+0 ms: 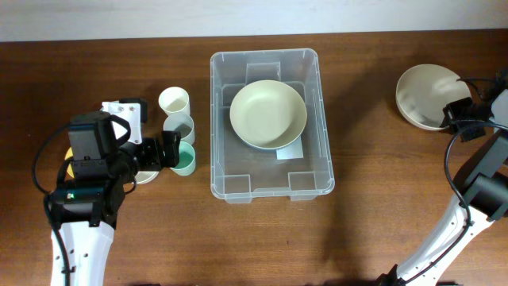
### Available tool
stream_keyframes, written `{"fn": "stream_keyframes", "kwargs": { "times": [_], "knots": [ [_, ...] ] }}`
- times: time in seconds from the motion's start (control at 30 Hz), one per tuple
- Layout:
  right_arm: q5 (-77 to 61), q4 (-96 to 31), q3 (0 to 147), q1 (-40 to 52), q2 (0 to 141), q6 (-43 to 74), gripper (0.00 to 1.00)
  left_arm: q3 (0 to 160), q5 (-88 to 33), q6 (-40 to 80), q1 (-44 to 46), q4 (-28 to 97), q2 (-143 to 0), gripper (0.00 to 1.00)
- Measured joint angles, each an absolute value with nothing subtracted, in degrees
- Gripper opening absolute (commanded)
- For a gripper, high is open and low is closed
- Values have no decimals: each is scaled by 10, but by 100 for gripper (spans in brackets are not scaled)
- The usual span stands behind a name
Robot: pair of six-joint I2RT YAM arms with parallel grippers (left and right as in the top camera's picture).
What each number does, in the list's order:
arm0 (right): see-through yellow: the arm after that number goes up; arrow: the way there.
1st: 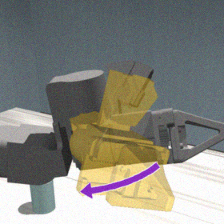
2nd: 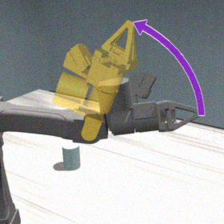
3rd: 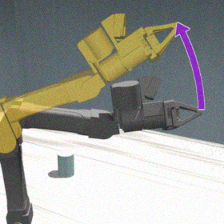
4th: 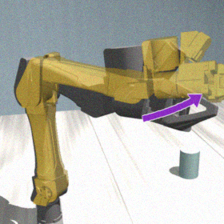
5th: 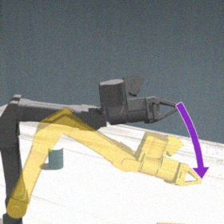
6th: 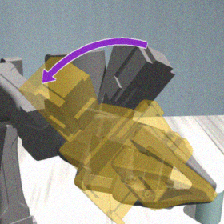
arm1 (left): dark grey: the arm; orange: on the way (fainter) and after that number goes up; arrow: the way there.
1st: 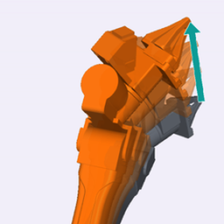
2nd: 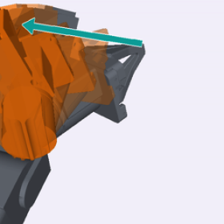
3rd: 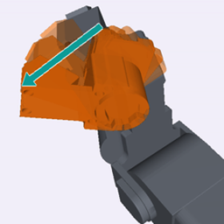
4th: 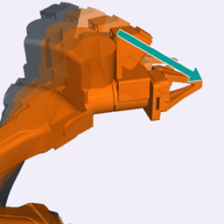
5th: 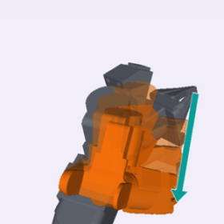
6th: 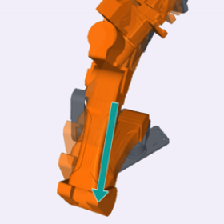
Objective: Pack container
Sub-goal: 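Grasp the rim of the second beige bowl with the right gripper, then lift the second beige bowl and stack it into the bin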
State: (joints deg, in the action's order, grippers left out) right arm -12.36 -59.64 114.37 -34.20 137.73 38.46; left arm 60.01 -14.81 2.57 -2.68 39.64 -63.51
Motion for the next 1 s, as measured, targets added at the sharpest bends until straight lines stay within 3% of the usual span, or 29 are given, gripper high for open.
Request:
{"fn": "stream_keyframes", "kwargs": {
  "times": [0.27, 0.47, 0.63, 1.0],
  "knots": [
    [-109, -654, 1144, -314, 1305, 330, 4, 600, -148, 26, -27, 396, -635, 99],
    [-102, -674, 1145, -233, 1144, 284, 4, 600, -148, 26, -27, 396, -635, 99],
    [-102, -673, 1156, -115, 1021, 250, 4, 600, -148, 26, -27, 396, -635, 99],
    [-86, -686, 1156, 115, 1040, 202, 4, 600, -148, 26, -27, 396, -635, 99]
  ]
}}
